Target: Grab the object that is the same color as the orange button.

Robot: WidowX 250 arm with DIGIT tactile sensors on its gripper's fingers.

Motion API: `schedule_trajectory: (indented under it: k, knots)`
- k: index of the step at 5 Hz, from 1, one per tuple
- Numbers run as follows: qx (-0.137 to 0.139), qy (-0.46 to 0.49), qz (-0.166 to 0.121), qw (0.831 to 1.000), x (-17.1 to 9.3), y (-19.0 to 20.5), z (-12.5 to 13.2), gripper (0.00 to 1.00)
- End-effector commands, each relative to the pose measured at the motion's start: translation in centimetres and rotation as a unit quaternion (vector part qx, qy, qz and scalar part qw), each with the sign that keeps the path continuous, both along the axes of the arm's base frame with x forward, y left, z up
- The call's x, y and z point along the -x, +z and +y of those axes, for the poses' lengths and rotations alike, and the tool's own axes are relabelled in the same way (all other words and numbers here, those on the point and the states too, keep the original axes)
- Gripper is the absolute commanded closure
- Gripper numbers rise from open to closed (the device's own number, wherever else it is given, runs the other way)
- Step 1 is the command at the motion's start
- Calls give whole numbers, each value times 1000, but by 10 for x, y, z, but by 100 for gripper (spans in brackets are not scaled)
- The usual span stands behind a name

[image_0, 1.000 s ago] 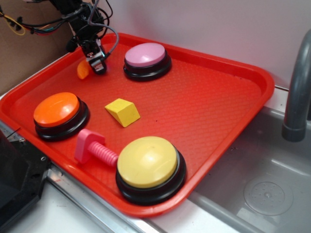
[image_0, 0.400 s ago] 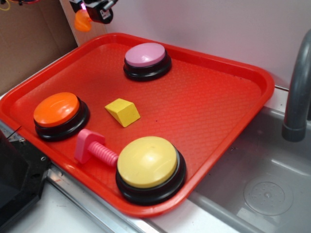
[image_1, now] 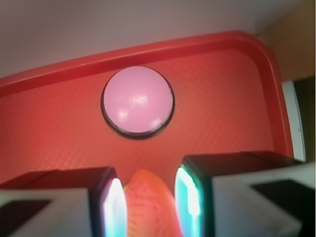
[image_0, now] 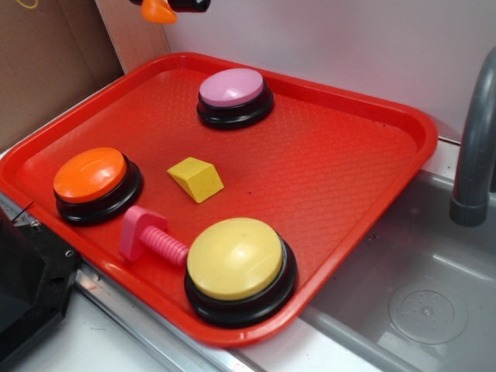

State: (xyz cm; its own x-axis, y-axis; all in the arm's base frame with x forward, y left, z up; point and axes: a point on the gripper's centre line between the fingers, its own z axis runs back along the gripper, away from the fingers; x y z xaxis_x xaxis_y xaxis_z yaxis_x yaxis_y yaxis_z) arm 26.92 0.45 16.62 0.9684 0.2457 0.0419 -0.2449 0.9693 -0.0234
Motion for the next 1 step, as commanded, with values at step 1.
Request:
schedule_trajectory:
  k: [1]
  knots:
    - [46, 38, -8, 998, -13, 25, -12, 100]
